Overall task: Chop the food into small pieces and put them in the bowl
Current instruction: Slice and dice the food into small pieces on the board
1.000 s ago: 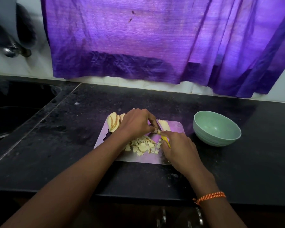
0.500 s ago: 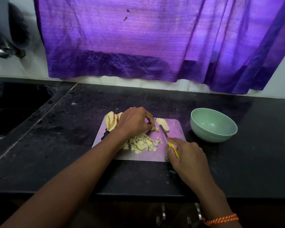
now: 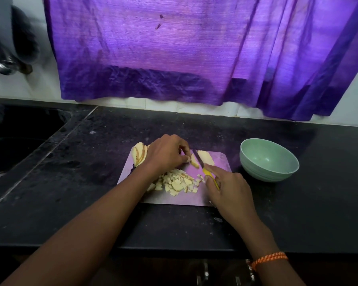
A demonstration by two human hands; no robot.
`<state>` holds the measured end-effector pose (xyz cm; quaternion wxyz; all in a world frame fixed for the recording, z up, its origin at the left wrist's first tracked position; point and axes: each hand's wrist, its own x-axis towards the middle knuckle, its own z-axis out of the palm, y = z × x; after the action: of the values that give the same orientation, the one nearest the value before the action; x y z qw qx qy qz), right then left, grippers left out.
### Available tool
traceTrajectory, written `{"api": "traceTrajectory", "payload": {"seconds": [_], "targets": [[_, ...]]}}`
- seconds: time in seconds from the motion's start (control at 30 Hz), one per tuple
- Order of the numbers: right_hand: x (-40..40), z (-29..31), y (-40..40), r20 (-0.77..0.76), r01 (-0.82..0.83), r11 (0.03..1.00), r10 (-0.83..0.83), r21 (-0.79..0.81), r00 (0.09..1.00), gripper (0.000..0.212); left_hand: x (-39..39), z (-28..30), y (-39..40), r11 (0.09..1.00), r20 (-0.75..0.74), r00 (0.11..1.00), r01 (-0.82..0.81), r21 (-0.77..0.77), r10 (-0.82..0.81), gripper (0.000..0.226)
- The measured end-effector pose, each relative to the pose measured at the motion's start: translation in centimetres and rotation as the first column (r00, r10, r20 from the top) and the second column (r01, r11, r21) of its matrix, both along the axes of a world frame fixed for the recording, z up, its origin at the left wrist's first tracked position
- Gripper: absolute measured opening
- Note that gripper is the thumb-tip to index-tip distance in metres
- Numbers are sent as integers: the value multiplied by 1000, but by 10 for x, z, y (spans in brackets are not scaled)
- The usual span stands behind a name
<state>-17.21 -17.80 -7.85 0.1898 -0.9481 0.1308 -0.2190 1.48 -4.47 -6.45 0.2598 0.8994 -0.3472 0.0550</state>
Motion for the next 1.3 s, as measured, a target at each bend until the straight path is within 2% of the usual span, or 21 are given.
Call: {"api": "traceTrajectory", "payload": {"seconds": [0.13, 0.53, 0.83, 0.97, 1.3], "targets": [[8, 1, 2, -35, -1, 999, -1, -49, 999, 45, 0, 0, 0, 1000, 66, 998, 7, 28, -9, 7], [8, 5, 7, -83, 5, 998, -10, -60, 996, 46, -4, 1, -2, 999, 97, 994, 37, 29, -40, 8], [8, 5, 9, -42, 23, 999, -24, -38, 999, 46, -5, 1, -3, 999, 74, 996, 40, 36, -42, 7], [9, 7, 10, -103, 14, 998, -19, -54, 994, 45, -5, 0, -3, 999, 71, 996, 44, 27, -45, 5], [10, 7, 9, -108, 5, 998, -12, -67, 994, 45, -4, -1, -2, 999, 38, 998, 42, 22, -43, 3]]}}
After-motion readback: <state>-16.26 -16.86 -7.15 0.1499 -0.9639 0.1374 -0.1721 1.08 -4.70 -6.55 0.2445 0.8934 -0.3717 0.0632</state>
